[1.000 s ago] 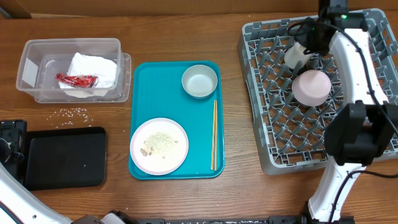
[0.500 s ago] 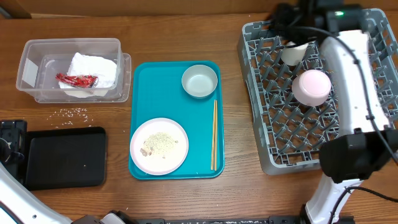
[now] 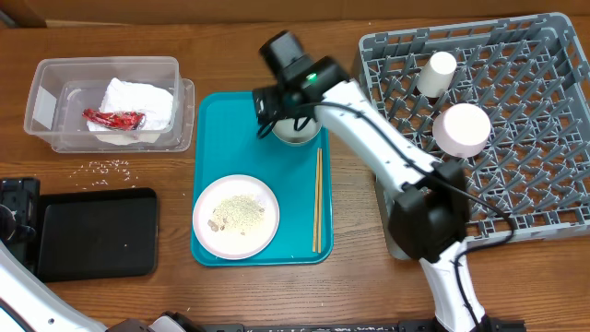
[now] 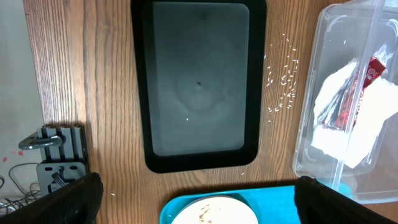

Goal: Sort waste into correct bins and load items into the dishwasher
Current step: 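Move the right gripper to the small white bowl and grasp its rim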

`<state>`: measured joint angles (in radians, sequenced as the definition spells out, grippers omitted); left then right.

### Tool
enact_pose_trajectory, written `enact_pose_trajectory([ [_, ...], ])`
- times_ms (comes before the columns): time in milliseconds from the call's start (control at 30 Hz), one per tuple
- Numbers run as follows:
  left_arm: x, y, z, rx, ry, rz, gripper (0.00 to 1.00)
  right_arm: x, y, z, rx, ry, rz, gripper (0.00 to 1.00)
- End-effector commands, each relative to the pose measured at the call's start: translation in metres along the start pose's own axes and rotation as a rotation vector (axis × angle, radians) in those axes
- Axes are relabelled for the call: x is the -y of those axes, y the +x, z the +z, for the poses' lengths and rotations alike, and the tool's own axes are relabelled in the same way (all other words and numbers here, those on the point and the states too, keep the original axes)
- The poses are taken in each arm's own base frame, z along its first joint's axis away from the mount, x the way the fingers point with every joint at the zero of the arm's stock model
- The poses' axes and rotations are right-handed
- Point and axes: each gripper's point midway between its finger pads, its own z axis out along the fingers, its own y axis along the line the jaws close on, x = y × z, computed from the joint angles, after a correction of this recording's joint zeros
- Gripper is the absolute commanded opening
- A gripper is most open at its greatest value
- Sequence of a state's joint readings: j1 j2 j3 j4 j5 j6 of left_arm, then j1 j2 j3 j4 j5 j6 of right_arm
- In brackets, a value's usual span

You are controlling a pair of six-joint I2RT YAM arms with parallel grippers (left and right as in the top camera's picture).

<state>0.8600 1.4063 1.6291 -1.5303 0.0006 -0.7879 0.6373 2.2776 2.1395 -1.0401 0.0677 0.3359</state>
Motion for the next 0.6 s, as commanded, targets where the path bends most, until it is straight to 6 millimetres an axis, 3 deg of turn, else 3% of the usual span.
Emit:
enact_pose_trajectory([
  [0, -0.001, 0.0, -0.005, 0.013, 0.012, -0.024, 1.0, 0.014, 0.0, 0.016, 0.015, 0.107, -0.015, 0.95],
  [133, -0.001, 0.0, -0.005, 0.013, 0.011, -0.024, 1.0, 0.017, 0.005, 0.029, 0.001, 0.114, -0.014, 0.94],
  [300, -0.001, 0.0, -0.005, 0.013, 0.012, -0.024, 1.0, 0.015, 0.009, 0.039, -0.007, 0.101, -0.013, 0.86],
  [400, -0.001, 0.0, -0.005, 0.013, 0.012, -0.024, 1.0, 0.007, 0.019, 0.047, -0.042, 0.08, -0.024, 0.79],
  [567, -0.001, 0.0, -0.005, 0.013, 0.011, -0.024, 1.0, -0.005, 0.034, 0.059, -0.062, 0.087, -0.055, 0.75],
])
